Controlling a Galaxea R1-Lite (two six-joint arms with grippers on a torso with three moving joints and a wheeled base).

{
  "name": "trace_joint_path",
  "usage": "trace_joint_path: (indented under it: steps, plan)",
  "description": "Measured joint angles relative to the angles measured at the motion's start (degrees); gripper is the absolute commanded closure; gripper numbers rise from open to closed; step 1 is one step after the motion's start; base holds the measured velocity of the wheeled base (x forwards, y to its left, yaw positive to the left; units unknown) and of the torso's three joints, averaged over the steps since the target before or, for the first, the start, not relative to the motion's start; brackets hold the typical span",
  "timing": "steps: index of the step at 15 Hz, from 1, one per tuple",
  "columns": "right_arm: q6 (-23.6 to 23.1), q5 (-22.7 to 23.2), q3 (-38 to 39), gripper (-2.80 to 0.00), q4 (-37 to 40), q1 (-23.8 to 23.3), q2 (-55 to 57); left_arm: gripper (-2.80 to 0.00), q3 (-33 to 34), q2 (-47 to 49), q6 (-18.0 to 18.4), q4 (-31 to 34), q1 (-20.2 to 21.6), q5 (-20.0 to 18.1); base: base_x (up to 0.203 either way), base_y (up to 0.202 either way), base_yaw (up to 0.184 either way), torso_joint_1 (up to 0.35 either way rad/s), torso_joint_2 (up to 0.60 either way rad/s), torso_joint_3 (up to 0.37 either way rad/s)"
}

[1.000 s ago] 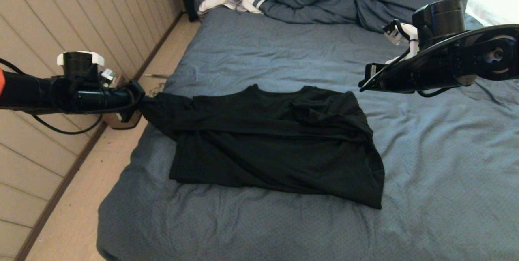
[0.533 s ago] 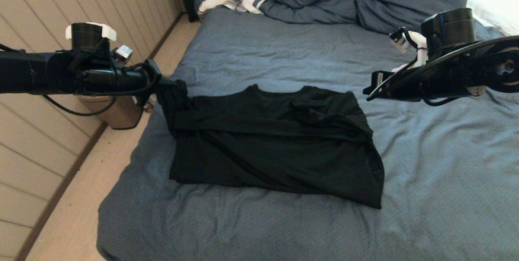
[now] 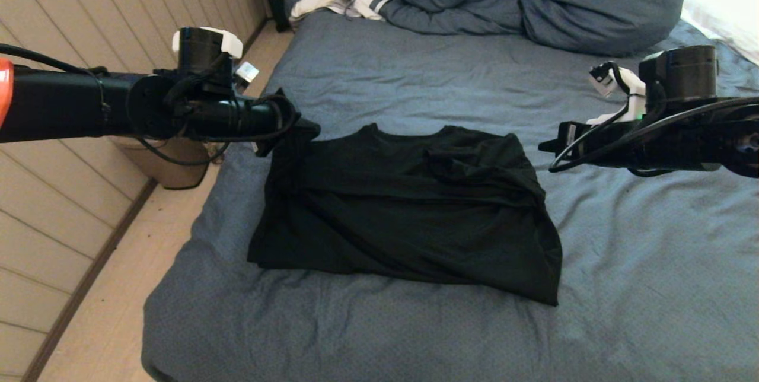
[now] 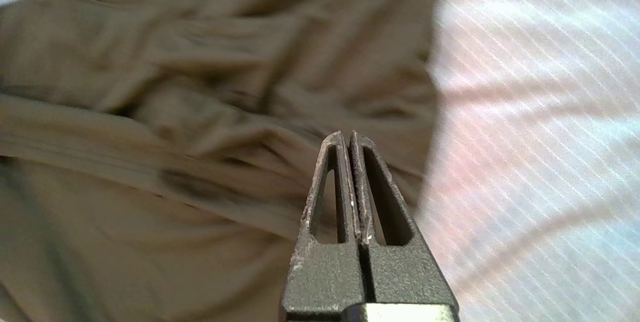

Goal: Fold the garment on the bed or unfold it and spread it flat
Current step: Fold the black T-shirt

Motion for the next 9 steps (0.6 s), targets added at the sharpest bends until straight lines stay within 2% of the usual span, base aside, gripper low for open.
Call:
trace_joint_path:
  steps: [3,9]
  plan:
    - [-0.1,2.4,2.0,0.00,-0.1,-2.2,-0.5,0.00,-0.2,1.1,-0.1,-0.2,-2.6,2.4,0.000,0.000,0.000,0.000,0.00,0.000]
    - [0.0,3.6,4.9,0.00,-2.2,-3.0,-1.2,0.00,-1.1,4.1,0.1,-0.8,-5.4,6.1,0.000,0.000,0.000,0.000,0.00,0.000]
